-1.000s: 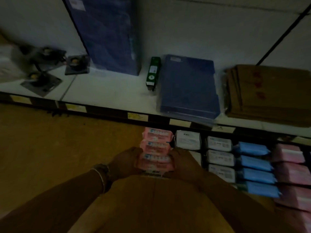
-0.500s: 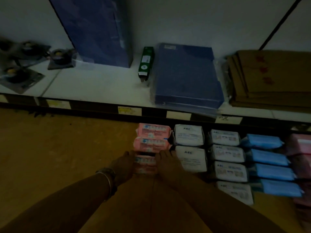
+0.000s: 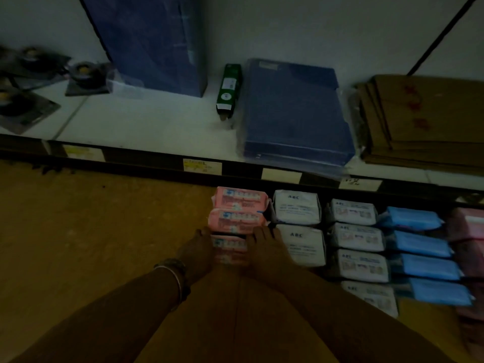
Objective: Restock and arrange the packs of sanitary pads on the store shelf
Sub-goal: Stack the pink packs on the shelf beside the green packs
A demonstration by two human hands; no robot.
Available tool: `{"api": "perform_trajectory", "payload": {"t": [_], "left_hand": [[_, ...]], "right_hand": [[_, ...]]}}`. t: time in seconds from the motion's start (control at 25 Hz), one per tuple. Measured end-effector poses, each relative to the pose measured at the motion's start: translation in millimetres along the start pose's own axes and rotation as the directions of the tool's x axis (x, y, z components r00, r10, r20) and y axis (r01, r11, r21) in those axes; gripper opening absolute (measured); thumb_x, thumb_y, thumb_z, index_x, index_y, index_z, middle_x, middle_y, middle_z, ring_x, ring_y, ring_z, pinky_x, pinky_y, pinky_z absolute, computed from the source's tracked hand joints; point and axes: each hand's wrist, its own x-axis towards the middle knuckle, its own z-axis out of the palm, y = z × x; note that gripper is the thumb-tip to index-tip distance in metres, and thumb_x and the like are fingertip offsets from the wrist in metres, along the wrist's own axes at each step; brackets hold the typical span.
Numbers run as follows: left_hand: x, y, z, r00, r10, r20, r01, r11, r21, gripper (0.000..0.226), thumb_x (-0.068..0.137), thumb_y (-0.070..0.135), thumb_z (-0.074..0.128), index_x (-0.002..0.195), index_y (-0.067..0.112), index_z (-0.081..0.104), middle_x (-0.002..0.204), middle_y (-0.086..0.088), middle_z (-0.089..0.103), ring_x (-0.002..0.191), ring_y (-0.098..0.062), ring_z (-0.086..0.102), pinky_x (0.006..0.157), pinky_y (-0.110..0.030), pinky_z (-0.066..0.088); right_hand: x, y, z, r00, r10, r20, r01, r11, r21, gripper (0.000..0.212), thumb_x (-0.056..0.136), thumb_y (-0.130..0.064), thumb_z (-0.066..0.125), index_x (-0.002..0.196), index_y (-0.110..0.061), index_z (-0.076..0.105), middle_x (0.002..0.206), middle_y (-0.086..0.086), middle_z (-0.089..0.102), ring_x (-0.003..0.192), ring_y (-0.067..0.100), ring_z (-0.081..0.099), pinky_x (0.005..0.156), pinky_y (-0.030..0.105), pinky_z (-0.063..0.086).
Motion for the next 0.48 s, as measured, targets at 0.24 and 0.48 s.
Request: {"api": "perform_trajectory", "payload": {"t": [0.24, 0.48], "left_hand": [[-6, 2, -3, 0.998, -0.036, -0.057, 0.047, 0.978, 0.205, 0.092, 0.079, 0.041, 0.068, 0.142, 0.005, 0.013, 0.139, -0.012, 0.03, 0.124, -0.029, 0.041, 0.099, -0.039, 0.039], [-7, 1, -3, 0.998, 0.056, -0.042, -0.047, 0.978, 0.206, 0.072, 0.093, 0.029, 0.05, 0.147, 0.008, 0.006, 0.146, -0.013, 0.024, 0.126, -0.03, 0.04, 0.1, -0.039, 0.04]], "right_hand": [[18, 22, -22, 0.995, 0.052, -0.087, -0.04, 0.991, 0.131, 0.036, 0.075, -0.035, 0.044, 0.08, -0.009, 0.068, 0.076, 0.009, 0.066, 0.068, 0.025, 0.064, 0.066, 0.036, 0.054], [27, 31, -23, 0.993, -0.081, 0.086, 0.076, 0.996, 0.055, 0.051, 0.094, -0.025, 0.045, 0.14, -0.004, 0.036, 0.138, 0.017, 0.042, 0.126, 0.031, 0.042, 0.11, 0.038, 0.021]]}}
